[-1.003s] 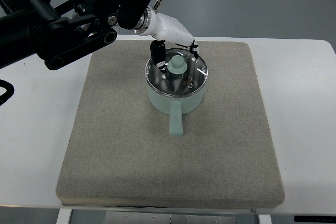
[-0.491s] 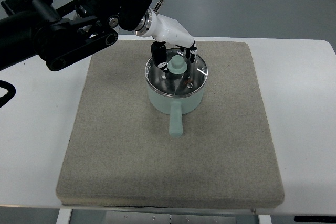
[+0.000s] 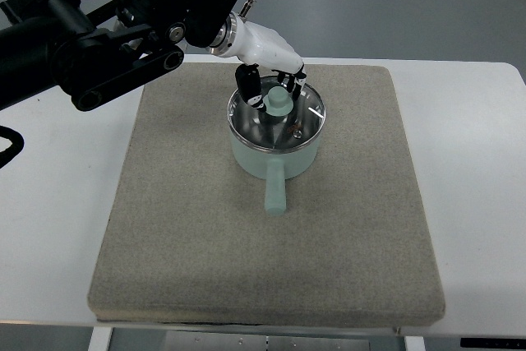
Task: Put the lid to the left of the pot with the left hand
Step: 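Close the left hand's fingers around the mint-green lid knob, then lift the glass lid off the pot with the left hand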
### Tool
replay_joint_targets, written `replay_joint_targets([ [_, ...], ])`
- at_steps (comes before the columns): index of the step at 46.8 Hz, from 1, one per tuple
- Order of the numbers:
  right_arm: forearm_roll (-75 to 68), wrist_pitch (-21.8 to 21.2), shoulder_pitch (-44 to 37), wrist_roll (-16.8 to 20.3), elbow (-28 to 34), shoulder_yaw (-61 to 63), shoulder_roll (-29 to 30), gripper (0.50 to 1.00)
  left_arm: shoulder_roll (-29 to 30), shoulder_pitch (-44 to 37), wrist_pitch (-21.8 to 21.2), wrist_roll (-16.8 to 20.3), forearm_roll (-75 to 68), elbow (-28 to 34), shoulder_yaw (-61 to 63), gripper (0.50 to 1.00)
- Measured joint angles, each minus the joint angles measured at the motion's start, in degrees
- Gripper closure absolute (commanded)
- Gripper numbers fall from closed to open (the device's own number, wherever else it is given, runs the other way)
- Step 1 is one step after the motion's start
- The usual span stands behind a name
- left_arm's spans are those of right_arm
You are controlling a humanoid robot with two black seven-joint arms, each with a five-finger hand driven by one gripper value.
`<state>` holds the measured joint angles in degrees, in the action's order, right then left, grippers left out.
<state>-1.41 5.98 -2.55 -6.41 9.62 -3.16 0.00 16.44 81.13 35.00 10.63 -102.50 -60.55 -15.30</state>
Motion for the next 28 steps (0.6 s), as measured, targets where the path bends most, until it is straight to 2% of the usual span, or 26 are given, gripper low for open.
replay_joint_targets([
  [5, 0.00, 0.00, 0.00, 0.00, -0.02, 0.00, 0.00, 0.579, 0.00, 0.00, -0.02, -0.01, -0.09, -0.01, -0.01, 0.924],
  [6, 0.00, 0.00, 0.00, 0.00, -0.02, 0.00, 0.00, 0.579, 0.00, 0.00, -0.02, -0.03, -0.12, -0.01, -0.01, 0.945],
  [11, 0.00, 0.00, 0.00, 0.00, -0.03, 0.00, 0.00, 0.579, 0.00, 0.01, -0.02, -0.05, -0.46, 0.06, -0.08, 0.979],
  [16, 0.00, 0.00, 0.00, 0.00, -0.03, 0.00, 0.00, 0.577, 0.00, 0.04, 0.00, -0.07, -0.71, 0.05, -0.19, 1.000],
  [28, 0.00, 0.00, 0.00, 0.00, -0.02, 0.00, 0.00, 0.579, 0.00, 0.18, 0.01, -0.13, -0.88, 0.00, -0.89, 1.000],
])
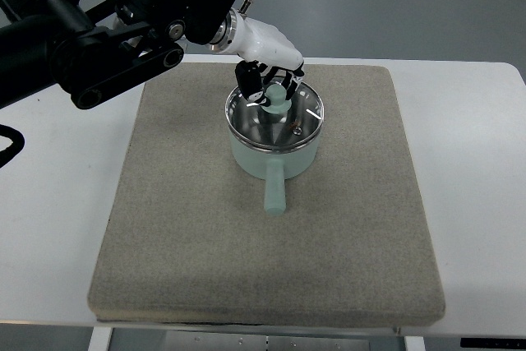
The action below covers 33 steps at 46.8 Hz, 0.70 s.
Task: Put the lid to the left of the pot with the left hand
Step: 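Lift the glass lid off the pot with the left hand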
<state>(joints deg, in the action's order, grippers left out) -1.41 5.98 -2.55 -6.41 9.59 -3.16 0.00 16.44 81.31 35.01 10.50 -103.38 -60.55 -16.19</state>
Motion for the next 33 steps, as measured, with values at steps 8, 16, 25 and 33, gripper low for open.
replay_joint_targets([
  [8, 0.00, 0.00, 0.00, 0.00, 0.00, 0.00, 0.00, 0.579, 0.27, 0.26, 0.00, -0.04, 0.04, -0.08, -0.05, 1.000],
  [16, 0.00, 0.00, 0.00, 0.00, -0.01, 0.00, 0.00, 0.579, 0.52, 0.68, 0.00, -0.06, -0.13, -0.23, -0.26, 1.000],
  [25, 0.00, 0.00, 0.00, -0.01, -0.01, 0.00, 0.00, 0.579, 1.21, 1.39, 0.00, -0.05, -0.11, -0.68, -0.55, 1.000],
  [33, 0.00, 0.00, 0.00, -0.01, -0.01, 0.00, 0.00, 0.579, 4.78, 2.29, 0.00, -0.05, 0.02, -2.29, -2.73, 1.000],
])
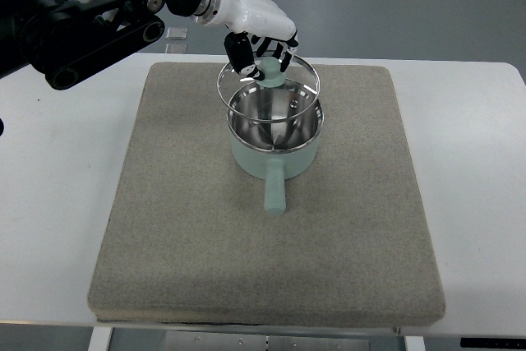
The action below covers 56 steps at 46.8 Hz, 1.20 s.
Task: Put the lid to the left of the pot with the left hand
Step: 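Lift the glass lid off the pot with the left hand, then carry the lid beside the pot and lower it onto the mat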
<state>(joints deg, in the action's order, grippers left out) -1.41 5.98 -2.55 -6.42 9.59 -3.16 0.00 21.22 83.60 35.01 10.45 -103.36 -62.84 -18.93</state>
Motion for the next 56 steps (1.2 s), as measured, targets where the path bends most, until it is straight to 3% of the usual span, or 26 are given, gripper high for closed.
replay_joint_targets([
  [15, 0.00, 0.00, 0.00, -0.01, 0.00, 0.00, 0.00, 0.577, 7.66, 0.26, 0.00, 0.01, -0.09, -0.31, -1.81, 1.000],
  [28, 0.00, 0.00, 0.00, 0.00, 0.01, 0.00, 0.00, 0.579, 13.97, -4.84, -0.02, 0.04, -1.04, -0.30, -3.74, 1.000],
  [37, 0.00, 0.00, 0.00, 0.00, 0.00, 0.00, 0.00, 0.579, 14.55, -12.95, -0.02, 0.09, -7.90, -0.25, -7.82, 1.000],
  [50, 0.00, 0.00, 0.00, 0.00, 0.02, 0.00, 0.00, 0.579, 14.13, -18.55, -0.02, 0.10, -8.85, 0.26, -8.08, 1.000],
  [56, 0.00, 0.00, 0.00, 0.00, 0.01, 0.00, 0.00, 0.579, 13.77, -20.45, -2.15, 0.10, -8.94, 0.52, -8.01, 1.000],
])
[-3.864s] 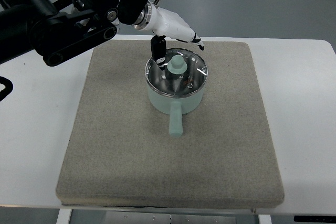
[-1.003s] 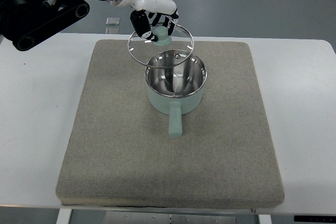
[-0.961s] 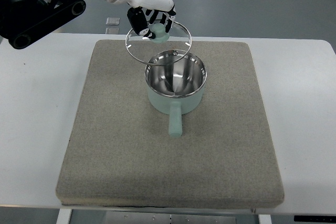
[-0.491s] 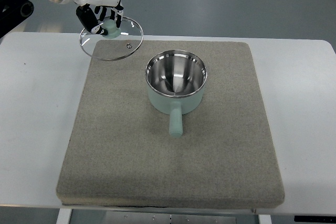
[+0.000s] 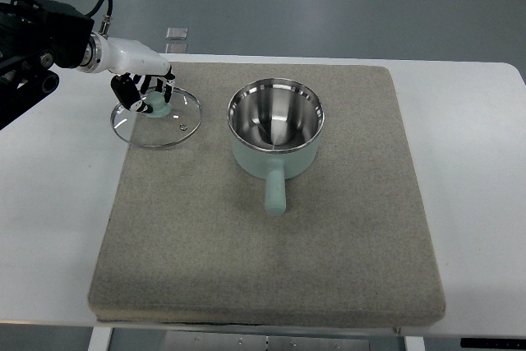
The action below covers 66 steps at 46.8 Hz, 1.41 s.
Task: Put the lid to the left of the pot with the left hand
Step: 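Carry the lid beside the pot and lower it onto the mat, then open the left hand's fingers to release the lid knob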
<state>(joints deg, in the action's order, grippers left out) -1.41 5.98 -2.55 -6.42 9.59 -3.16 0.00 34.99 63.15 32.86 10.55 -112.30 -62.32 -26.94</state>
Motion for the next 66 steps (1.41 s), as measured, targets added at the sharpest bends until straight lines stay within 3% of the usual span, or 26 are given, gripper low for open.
replay_joint_targets([
  [27, 0.00, 0.00, 0.01, 0.02, -0.01, 0.00, 0.00, 0.579, -2.46, -1.53, -4.46, -0.01, 0.41, 3.33, 0.36, 1.000],
  [38, 0.00, 0.00, 0.00, 0.01, -0.01, 0.00, 0.00, 0.579, -2.30, -2.00, -5.44, 0.16, 0.92, 3.28, 0.08, 0.720],
  [42, 0.00, 0.00, 0.00, 0.00, 0.00, 0.00, 0.00, 0.579, -2.19, -2.05, -7.43, 0.21, 1.08, 3.26, 0.08, 0.577],
  [44, 0.00, 0.00, 0.00, 0.01, 0.00, 0.00, 0.00, 0.579, -2.15, -2.28, -8.66, 0.22, 1.35, 3.29, 0.17, 0.532],
  [48, 0.00, 0.00, 0.00, 0.01, -0.01, 0.00, 0.00, 0.579, -2.10, -2.89, -10.47, 0.21, 2.21, 3.32, 0.41, 0.506],
  [57, 0.00, 0.00, 0.00, 0.01, 0.00, 0.00, 0.00, 0.579, -1.60, -3.36, -11.17, 0.17, 6.48, 3.28, 0.48, 0.506],
  [66, 0.00, 0.00, 0.00, 0.00, 0.00, 0.00, 0.00, 0.579, -1.41, -4.09, -11.33, 0.15, 24.64, 4.64, 0.52, 0.506],
])
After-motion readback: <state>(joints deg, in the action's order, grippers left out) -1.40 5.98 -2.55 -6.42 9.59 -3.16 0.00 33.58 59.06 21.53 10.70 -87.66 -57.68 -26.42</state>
